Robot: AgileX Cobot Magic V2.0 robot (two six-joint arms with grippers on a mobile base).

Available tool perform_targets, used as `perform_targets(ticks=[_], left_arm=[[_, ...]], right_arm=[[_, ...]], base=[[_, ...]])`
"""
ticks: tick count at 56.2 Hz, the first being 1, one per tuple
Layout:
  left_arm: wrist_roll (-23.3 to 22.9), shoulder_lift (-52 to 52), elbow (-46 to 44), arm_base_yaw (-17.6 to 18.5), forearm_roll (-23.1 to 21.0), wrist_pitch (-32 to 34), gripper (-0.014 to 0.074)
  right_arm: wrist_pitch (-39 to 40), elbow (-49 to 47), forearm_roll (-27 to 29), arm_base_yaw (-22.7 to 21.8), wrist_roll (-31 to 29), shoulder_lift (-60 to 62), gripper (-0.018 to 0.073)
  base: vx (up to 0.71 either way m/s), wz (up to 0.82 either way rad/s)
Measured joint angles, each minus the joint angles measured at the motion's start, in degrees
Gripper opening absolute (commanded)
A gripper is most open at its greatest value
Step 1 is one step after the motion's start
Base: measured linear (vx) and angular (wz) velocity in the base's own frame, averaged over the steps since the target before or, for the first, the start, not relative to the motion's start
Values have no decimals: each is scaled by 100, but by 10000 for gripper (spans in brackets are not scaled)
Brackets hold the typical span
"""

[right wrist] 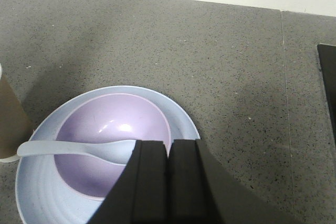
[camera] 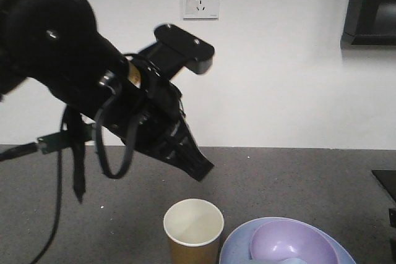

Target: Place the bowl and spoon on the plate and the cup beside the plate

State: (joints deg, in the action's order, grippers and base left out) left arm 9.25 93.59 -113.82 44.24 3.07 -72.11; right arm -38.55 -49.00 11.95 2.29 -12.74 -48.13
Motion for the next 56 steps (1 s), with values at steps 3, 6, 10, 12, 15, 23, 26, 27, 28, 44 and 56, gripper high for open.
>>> perform_targets(ticks=[3,6,10,12,15,23,26,27,28,44,56], left_arm=[[0,-225,88,0,142,118,-4],[0,-538,361,0,307,358,-4],[0,-1083,981,0,453,786,-3],[-7,-1373,1408,0,492,1064,-3],[-70,-1883,2233,0,543,1580,-3],[-467,-3242,4739,0,680,3151,-1],[-601,-3665,5504,0,723,3670,-1],[-655,-3830,5801,0,728,3885,0],[-685,-3983,6075,0,739,4093,0],[-925,-5038,7734,0,768,5692,1],[-925,-5094,7779,0,775,5722,3]], right_arm=[[8,0,0,0,-15,0,-8],[27,0,0,0,-61,11,-7],[93,55,22,0,-166,86,-7],[206,151,63,0,-258,173,-7],[388,334,183,0,-377,316,-7],[966,1040,578,0,-932,891,-7],[1177,1223,693,0,-1110,1067,-7],[1241,1290,737,0,-1171,1133,-7],[1340,1348,774,0,-1222,1170,-6],[1922,1600,905,0,-1291,1379,-6],[1936,1600,907,0,-1285,1379,-6]], base=[[0,0],[0,0],[0,0],[0,0],[0,0],[0,0],[0,0],[0,0],[0,0],[0,0],[0,0]])
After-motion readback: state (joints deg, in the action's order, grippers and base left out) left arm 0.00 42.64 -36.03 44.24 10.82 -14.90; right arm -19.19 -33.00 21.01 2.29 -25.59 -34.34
